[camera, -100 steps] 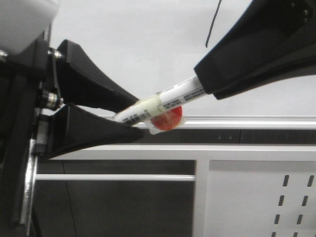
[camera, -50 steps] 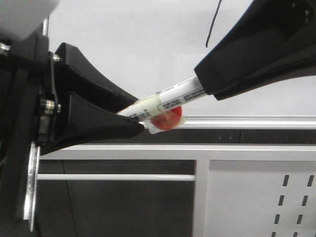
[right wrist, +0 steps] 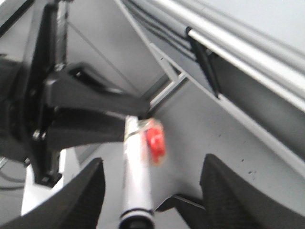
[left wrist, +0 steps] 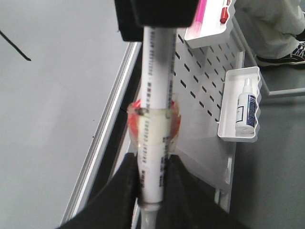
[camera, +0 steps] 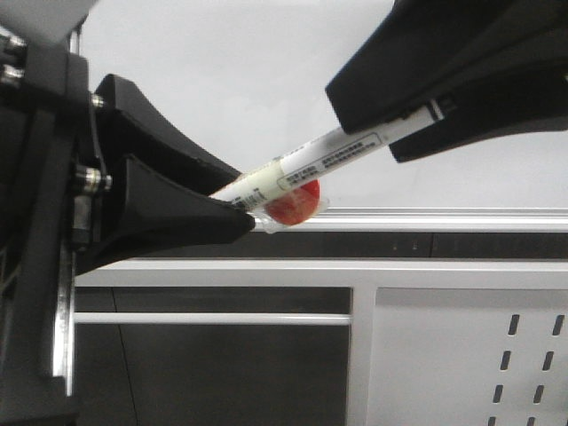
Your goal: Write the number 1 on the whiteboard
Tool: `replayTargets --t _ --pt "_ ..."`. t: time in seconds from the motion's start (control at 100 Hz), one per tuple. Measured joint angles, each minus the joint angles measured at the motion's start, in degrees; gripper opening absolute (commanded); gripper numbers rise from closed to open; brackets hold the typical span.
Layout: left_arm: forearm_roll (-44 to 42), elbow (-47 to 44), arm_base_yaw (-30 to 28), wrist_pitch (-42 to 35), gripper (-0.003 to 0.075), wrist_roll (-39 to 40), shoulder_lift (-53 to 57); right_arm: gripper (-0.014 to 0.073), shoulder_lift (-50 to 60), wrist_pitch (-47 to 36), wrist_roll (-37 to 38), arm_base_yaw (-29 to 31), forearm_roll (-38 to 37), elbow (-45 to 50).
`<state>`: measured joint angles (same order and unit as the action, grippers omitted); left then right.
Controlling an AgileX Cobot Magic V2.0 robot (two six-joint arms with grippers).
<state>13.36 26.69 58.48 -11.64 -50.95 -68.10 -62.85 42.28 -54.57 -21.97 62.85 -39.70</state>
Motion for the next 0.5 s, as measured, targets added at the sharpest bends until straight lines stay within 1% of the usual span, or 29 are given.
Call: replayTargets --t 0.14,0.35,0.42,0.5 --pt "3.1 0.0 0.0 -0.7 -0.0018 0.0 0.0 0.0419 0.3 -3.8 -0.5 0.0 0.3 0.0" --pt "9.5 -1.5 0.0 -7.5 -0.0018 0.0 0.0 0.0416 4.5 -6.6 -2.5 0.0 0.7 0.0" --pt "12.4 -1.7 0.0 -9.2 -0.0018 0.0 0.0 0.0382 6.6 -7.2 -3.3 0.0 0.7 0.0" --pt "15.0 -1.9 0.0 -10.8 -0.0018 0.0 0.0 0.0302 9.0 -7.3 -4.2 0.0 0.7 0.0"
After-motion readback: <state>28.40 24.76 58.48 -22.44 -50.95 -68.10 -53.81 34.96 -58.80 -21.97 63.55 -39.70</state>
